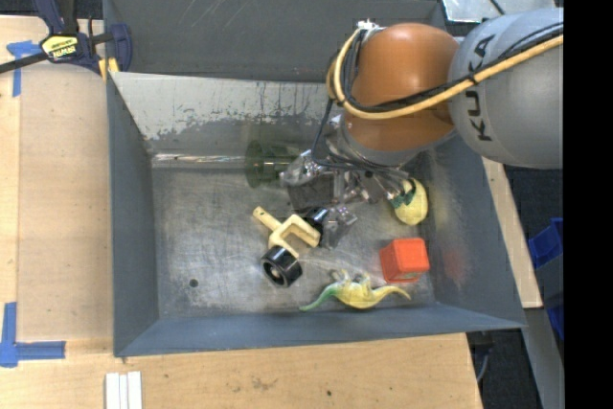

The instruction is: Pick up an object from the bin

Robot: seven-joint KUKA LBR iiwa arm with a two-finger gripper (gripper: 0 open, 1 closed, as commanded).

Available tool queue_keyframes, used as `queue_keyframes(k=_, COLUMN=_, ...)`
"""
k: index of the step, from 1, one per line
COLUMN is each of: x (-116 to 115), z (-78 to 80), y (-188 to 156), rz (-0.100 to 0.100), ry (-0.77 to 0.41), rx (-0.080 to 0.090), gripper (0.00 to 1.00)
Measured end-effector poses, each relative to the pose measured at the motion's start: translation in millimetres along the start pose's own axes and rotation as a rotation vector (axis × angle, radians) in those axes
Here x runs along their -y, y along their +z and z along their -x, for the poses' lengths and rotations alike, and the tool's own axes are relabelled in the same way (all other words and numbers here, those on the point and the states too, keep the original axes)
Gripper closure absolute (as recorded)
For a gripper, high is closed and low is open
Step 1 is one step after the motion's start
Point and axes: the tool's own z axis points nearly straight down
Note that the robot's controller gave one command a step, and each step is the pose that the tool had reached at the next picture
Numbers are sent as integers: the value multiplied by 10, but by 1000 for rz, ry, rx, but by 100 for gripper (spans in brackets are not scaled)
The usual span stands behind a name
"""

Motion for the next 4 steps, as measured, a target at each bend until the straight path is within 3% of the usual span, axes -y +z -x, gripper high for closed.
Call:
queue_keyframes(k=2, x=2, z=-10, y=10, rz=0, ry=-13, rx=1, gripper=0)
queue_keyframes(k=3, x=68, z=-83, y=-399, rz=4, ry=-104, rx=-8, gripper=0)
queue_keyframes(k=4, x=261, z=-17, y=-329, rz=-10, ry=-169, rx=15, gripper=0)
